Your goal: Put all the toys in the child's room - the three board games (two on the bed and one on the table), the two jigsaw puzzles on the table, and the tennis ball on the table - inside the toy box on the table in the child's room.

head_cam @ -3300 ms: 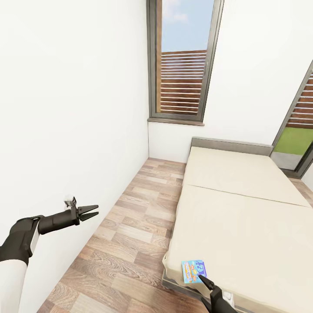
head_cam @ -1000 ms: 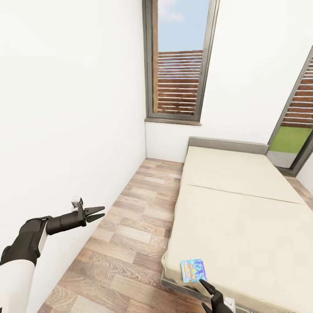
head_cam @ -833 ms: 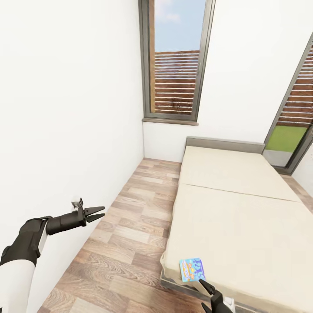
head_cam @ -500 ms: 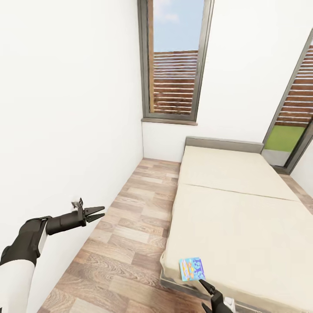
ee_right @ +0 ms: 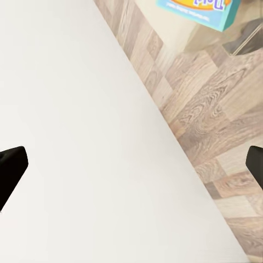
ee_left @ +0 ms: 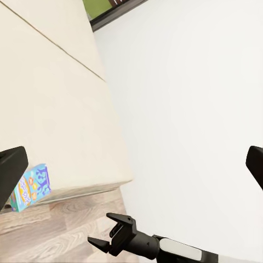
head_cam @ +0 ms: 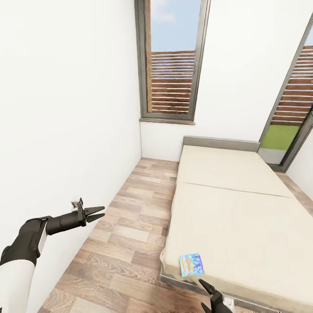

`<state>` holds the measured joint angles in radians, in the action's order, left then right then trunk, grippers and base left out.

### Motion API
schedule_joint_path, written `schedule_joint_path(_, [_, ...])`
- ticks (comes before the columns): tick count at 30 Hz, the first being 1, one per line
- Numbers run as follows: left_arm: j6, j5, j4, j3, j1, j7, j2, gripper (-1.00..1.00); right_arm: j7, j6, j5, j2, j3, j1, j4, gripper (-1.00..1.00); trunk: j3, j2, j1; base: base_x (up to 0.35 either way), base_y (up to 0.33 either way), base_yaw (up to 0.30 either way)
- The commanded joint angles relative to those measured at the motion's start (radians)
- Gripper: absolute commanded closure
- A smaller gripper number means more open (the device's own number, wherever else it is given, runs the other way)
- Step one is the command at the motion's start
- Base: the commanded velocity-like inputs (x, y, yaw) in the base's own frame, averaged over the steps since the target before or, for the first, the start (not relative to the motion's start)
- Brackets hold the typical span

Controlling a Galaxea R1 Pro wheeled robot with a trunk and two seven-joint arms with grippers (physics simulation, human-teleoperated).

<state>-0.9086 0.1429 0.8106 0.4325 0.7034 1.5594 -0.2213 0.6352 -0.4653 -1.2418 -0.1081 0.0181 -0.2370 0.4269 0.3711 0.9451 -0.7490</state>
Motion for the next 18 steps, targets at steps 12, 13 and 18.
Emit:
schedule_joint_path(12, [-0.01, 0.01, 0.001, 0.003, 0.001, 0.01, 0.0, -1.0, 0.0, -0.005, -0.009, 0.002, 0.002, -0.001, 0.0, -1.0, 0.001, 0.001, 0.0, -0.026, 0.059, -0.108])
schedule_joint_path(13, [-0.01, 0.01, 0.001, 0.003, 0.001, 0.01, 0.0, -1.0, 0.0, -0.005, -0.009, 0.003, 0.002, -0.001, 0.0, -1.0, 0.001, 0.001, 0.0, -0.003, 0.007, -0.015])
schedule_joint_path(18, [-0.01, 0.01, 0.001, 0.003, 0.001, 0.009, 0.0, -1.0, 0.0, -0.004, -0.008, 0.004, 0.002, -0.001, 0.0, -1.0, 0.001, 0.001, 0.0, -0.001, 0.051, -0.013])
